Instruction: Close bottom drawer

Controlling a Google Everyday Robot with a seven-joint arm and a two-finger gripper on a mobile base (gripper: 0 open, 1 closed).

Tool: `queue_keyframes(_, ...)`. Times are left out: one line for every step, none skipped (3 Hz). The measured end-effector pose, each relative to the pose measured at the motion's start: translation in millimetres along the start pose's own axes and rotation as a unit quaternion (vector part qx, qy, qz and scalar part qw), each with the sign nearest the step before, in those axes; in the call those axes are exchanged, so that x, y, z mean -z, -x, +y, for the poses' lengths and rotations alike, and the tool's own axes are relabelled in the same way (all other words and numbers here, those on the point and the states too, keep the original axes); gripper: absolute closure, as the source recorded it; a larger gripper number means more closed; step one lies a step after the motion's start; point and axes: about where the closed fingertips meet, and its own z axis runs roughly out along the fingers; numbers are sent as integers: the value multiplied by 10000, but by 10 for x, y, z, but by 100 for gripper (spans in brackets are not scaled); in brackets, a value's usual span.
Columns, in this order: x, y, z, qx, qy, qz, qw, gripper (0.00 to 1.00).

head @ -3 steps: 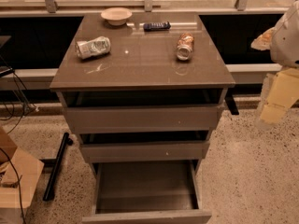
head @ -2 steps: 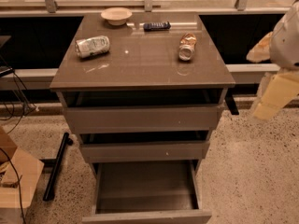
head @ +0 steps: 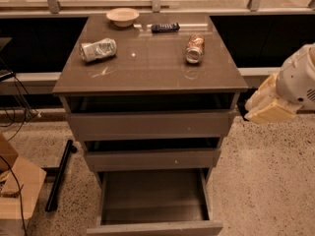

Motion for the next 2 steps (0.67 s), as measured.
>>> queue_keyframes(-582,-222,33,-495,648,-442,9957,91)
queue_keyframes(-672,-237,32,-525,745,-463,9948,100)
